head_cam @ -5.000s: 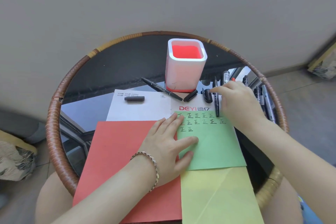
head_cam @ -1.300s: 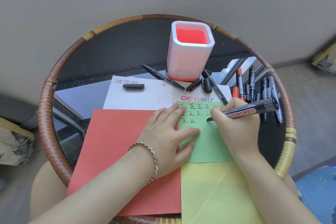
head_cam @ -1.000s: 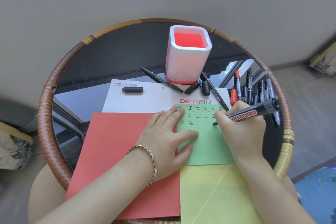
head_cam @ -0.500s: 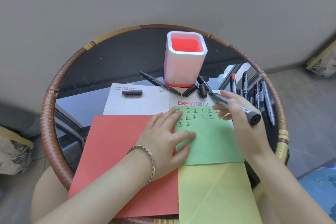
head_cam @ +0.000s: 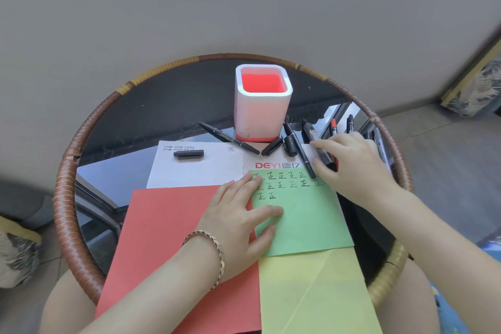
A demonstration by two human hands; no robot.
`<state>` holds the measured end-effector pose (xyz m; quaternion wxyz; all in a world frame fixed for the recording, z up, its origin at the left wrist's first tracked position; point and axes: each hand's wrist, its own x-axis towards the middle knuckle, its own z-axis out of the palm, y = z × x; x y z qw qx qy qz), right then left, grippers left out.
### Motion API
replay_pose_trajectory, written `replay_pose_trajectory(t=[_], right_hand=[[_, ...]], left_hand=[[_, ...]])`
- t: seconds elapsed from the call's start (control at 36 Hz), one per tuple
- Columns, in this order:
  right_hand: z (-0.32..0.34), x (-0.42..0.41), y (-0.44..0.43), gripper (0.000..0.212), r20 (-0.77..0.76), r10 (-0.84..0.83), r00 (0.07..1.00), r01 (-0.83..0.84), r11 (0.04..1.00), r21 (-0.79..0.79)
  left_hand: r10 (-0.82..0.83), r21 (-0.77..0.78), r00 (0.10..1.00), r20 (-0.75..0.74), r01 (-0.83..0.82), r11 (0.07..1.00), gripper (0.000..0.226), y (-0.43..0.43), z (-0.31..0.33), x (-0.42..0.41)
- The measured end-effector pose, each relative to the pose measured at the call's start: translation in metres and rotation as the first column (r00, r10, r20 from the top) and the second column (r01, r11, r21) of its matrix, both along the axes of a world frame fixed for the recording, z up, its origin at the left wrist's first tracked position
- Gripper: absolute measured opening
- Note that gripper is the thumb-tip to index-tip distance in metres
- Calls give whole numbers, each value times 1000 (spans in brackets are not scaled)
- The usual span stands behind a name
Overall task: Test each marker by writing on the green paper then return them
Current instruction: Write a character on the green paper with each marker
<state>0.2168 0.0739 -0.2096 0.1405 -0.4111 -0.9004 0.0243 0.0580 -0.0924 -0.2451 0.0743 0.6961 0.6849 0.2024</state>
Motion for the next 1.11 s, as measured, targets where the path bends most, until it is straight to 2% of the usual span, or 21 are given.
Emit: replay_pose_trajectory(t=[0.08,0.17,0.22,0.31,0.44,0.53,0.61,0.67,0.72,0.81,0.89,0.94,1.0,1.06,1.11], right_hand=[[6,3,-1,27,-127,-16,992,7,997,-71],[11,9,8,20,-204,-68,977,68,998,-5],[14,11,18,20,-210,-136,968,136,991,-16],[15,7,31,24,-138,-198,970,188,979,-81],[16,-10,40,26,87,-243,966,252,961,-114],[17,-16,39,28,118,-267,956,284,945,-160],[17,-19,34,28,101,-299,949,311,941,-136],[18,-19,30,29,17,-325,946,320,922,-218],[22,-17,23,33,-131,-356,925,291,887,-359],[32,-13,6,36,-336,-378,863,174,846,-504],[38,-8,-17,34,-456,-395,798,38,788,-615],[36,-6,-31,26,-536,-408,739,-28,776,-630],[32,-4,-42,4,-634,-388,669,-88,806,-585],[24,-4,-49,25,-748,-376,548,-143,838,-526],[20,-5,-54,36,-796,-394,460,-212,822,-529]], left_hand=[[-6,8,1000,3,5,1000,30,0,0,0],[-8,11,1000,1,8,1000,29,0,-2,-1],[-10,11,1000,5,10,1000,29,1,-2,-1],[-10,12,1000,1,10,1000,28,1,-3,-1],[-9,11,1000,8,9,1000,27,1,-3,-1],[-5,8,1000,4,5,1000,28,0,-2,-1],[-3,4,1000,-1,3,1000,28,0,-2,-1],[-5,3,1000,-4,5,1000,28,0,-2,-1],[-5,3,1000,-4,5,1000,28,1,-1,-1],[-9,1,1000,-8,9,1000,28,0,-2,-1],[-9,-4,1000,-4,9,1000,28,0,-2,-1],[-5,-4,1000,-8,5,1000,28,0,-2,-1],[-5,-2,1000,-8,5,1000,29,0,-1,0],[-7,2,1000,-2,7,1000,29,0,0,0],[-7,5,1000,3,7,1000,30,0,1,0]])
